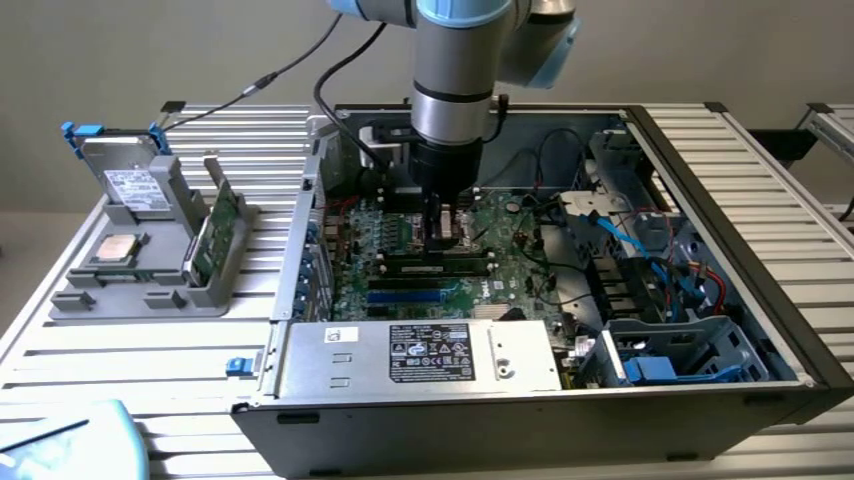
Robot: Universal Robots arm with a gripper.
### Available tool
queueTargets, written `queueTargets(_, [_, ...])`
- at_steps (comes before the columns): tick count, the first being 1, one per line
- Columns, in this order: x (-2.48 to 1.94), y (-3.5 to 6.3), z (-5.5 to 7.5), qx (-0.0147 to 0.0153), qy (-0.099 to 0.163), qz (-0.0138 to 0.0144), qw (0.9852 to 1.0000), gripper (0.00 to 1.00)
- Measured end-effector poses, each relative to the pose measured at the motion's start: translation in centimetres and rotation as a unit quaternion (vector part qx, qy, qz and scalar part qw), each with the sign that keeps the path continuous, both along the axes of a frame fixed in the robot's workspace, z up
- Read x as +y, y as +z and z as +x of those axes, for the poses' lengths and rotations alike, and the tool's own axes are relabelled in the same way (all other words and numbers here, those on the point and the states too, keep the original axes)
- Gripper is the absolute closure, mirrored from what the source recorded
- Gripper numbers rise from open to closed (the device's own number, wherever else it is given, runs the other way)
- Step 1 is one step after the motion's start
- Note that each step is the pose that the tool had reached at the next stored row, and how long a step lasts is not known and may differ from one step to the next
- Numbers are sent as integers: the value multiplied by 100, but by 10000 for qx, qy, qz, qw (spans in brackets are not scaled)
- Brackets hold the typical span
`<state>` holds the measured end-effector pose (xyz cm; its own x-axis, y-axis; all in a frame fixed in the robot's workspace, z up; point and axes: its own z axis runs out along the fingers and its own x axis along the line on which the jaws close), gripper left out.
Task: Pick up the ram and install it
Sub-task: 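Press down the ram until it locks into place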
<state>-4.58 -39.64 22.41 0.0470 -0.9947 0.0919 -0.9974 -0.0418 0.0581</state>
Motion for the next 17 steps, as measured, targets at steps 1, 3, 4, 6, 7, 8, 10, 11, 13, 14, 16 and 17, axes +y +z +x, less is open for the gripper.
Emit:
queueTargets(1, [2,22,1,-6,0,10,10000,89])
queueTargets(3, [1,116,0,-1,0,2,10000,89])
queueTargets(4, [0,155,0,0,0,0,10000,89])
queueTargets(6, [-3,193,10,0,0,0,10000,89])
queueTargets(7, [-9,207,29,0,0,0,10000,89])
queueTargets(8, [-17,216,59,0,2,1,10000,89])
queueTargets(10, [-27,230,120,0,9,5,10000,89])
queueTargets(11, [-32,234,145,0,11,5,10000,89])
queueTargets(13, [-34,236,185,-1,16,7,10000,89])
queueTargets(14, [-36,237,202,0,18,6,10000,89])
queueTargets(16, [-36,238,211,0,18,6,10000,89])
queueTargets(17, [-36,238,211,0,18,6,10000,89])
